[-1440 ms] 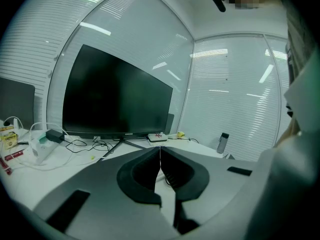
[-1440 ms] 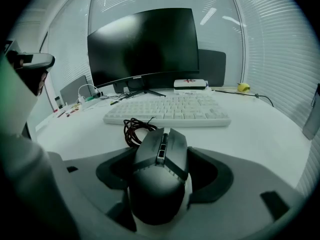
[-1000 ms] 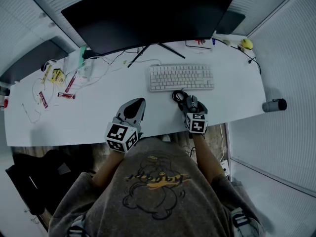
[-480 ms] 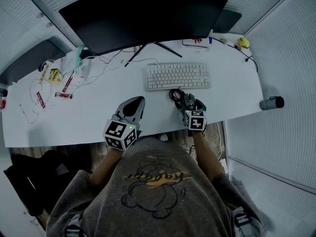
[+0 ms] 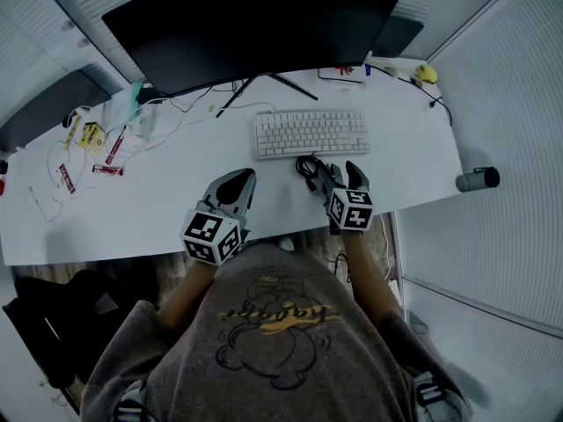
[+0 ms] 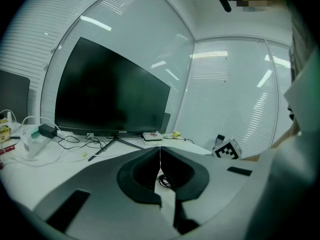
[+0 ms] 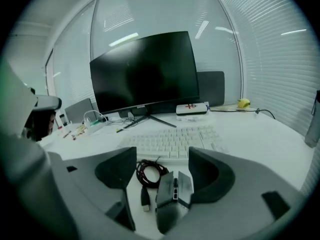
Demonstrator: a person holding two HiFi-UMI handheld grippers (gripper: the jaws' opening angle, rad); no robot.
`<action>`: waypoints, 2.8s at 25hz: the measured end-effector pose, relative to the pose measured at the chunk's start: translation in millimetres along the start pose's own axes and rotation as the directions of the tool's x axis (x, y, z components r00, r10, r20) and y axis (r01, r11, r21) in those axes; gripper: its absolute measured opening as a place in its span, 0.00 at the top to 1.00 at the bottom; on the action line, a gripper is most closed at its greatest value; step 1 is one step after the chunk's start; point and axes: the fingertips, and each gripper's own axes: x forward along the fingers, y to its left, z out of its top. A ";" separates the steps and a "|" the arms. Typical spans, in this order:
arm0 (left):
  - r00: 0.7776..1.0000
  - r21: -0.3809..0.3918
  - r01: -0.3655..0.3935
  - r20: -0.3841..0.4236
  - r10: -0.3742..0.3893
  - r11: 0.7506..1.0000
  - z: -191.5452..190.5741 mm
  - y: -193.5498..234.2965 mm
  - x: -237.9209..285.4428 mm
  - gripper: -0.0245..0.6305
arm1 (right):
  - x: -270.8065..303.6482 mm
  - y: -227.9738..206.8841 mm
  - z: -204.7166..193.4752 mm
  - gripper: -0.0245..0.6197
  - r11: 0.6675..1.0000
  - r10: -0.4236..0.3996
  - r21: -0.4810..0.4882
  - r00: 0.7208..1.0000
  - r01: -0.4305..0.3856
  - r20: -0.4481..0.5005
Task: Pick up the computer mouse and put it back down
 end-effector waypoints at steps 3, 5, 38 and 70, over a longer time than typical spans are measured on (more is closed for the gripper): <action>1.000 -0.008 0.003 0.012 -0.003 1.000 2.5 -1.1 -0.8 0.93 | -16.1 12.4 30.6 0.45 0.999 0.036 0.004 0.996 -0.037 0.075; 1.000 -0.013 0.004 0.019 -0.004 1.000 4.7 -1.5 -1.4 0.93 | -30.0 20.3 48.0 0.46 0.998 0.058 0.005 0.991 -0.059 0.121; 0.999 0.060 -0.019 0.047 0.016 0.998 -3.7 3.1 -16.2 0.93 | -114.7 52.0 34.0 0.95 0.999 0.040 0.001 0.959 -0.042 0.281; 0.999 0.034 -0.046 0.017 0.045 0.998 -23.7 -1.3 -30.3 0.93 | -115.3 57.1 27.6 0.95 0.999 0.043 -0.005 0.958 -0.044 0.285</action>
